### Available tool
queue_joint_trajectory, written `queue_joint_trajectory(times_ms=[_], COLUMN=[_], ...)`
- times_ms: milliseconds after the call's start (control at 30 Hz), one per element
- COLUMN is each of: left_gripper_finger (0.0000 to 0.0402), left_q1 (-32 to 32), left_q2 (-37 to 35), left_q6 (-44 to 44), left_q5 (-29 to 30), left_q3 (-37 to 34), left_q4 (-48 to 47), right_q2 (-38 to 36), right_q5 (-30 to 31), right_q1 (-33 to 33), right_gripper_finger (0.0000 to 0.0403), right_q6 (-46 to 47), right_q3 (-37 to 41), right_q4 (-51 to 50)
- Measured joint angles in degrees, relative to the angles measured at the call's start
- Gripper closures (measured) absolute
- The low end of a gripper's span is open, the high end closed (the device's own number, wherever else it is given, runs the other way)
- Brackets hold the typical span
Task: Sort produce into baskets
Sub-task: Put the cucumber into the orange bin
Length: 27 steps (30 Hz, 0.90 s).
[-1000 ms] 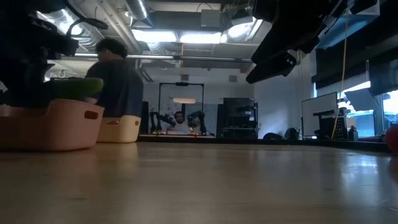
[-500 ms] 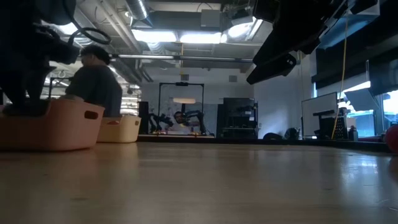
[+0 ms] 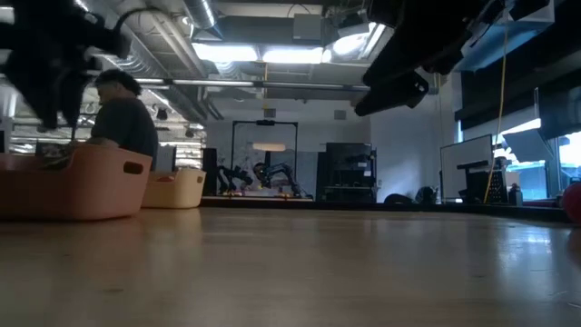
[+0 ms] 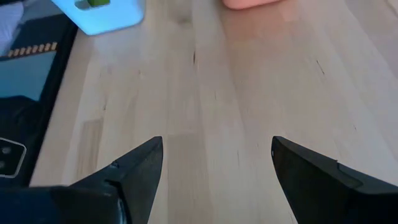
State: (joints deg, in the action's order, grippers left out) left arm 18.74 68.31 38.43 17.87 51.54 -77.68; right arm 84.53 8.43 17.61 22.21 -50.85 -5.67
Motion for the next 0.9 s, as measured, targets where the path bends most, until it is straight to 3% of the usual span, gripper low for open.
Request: queue_joint_trajectory(times_ms=[233, 533, 900], left_gripper_finger=[0.0128, 0.0128, 0.0127], left_q1=[0.0, 0.4, 0.3], left_q2=[0.0, 0.8, 0.8], left_q6=[-4.6, -14.7, -14.6], left_q5=[0.2, 1.2, 1.4], left_q3=[3.3, 0.6, -1.3], left_q4=[16.8, 45.2, 50.1], right_q2=[-1.3, -6.0, -6.4], right_q5=[-1.9, -3.1, -4.0], right_q1=[0.1, 7.1, 23.6], right_gripper_finger=[0.0114, 0.0114, 0.0114], right_q6=[1.5, 13.3, 46.6], right_q3=[-0.3, -3.7, -3.7], right_q4=[-2.3, -22.0, -33.3])
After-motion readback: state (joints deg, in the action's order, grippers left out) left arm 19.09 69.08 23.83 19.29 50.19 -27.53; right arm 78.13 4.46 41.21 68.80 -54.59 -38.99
